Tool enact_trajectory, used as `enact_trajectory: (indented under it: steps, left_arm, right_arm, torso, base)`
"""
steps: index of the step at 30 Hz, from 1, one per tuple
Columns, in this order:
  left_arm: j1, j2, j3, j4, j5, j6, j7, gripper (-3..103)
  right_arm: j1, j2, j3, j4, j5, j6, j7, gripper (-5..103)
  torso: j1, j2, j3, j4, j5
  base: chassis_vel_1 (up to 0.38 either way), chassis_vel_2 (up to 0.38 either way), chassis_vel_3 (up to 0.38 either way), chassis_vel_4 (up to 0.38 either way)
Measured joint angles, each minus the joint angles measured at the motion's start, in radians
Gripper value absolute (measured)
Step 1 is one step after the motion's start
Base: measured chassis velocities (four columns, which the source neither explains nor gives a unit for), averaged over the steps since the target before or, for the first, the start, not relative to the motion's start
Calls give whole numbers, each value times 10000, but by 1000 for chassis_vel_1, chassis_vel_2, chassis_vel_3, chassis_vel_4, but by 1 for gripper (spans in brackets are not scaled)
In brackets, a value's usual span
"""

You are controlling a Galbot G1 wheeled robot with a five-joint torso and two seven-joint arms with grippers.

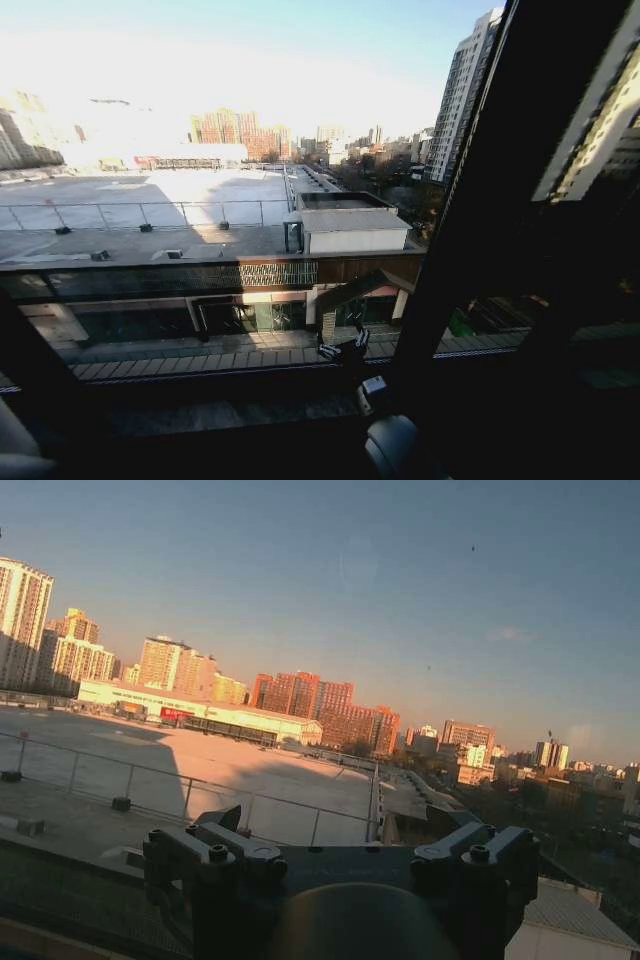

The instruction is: Open the curtains by pulling them apart, changing their state from closed to fully open.

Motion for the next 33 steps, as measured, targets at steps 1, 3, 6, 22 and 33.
enact_trajectory:
  steps: [1,3,6,22,33]
  left_arm:
    - [208,-219,45,-388,-32,42,304,3]
    - [344,-396,106,-697,-52,52,523,8]
    - [954,-1232,347,-2109,-103,24,1628,25]
    - [3399,-3925,1801,-7200,-388,-2209,6141,81]
    - [3753,-4910,3467,-7920,-358,-2936,7287,100]
  right_arm:
    - [5,-1,-24,-10,0,1,0,100]
    - [12,1,-49,-13,0,1,-1,100]
    - [34,1,-128,-15,7,-24,1,100]
    - [47,84,199,496,1187,-797,199,100]
    - [61,214,919,894,1675,-1476,318,100]
  torso:
    - [0,0,0,3,-16]
    - [1,0,0,2,-11]
    - [0,0,0,-5,-3]
    - [-1,0,0,-4,8]
    - [-1,0,0,-4,6]
  base:
    - [0,0,0,0]
    - [0,0,0,0]
    - [0,0,0,0]
    - [0,0,0,0]
    - [0,0,0,0]
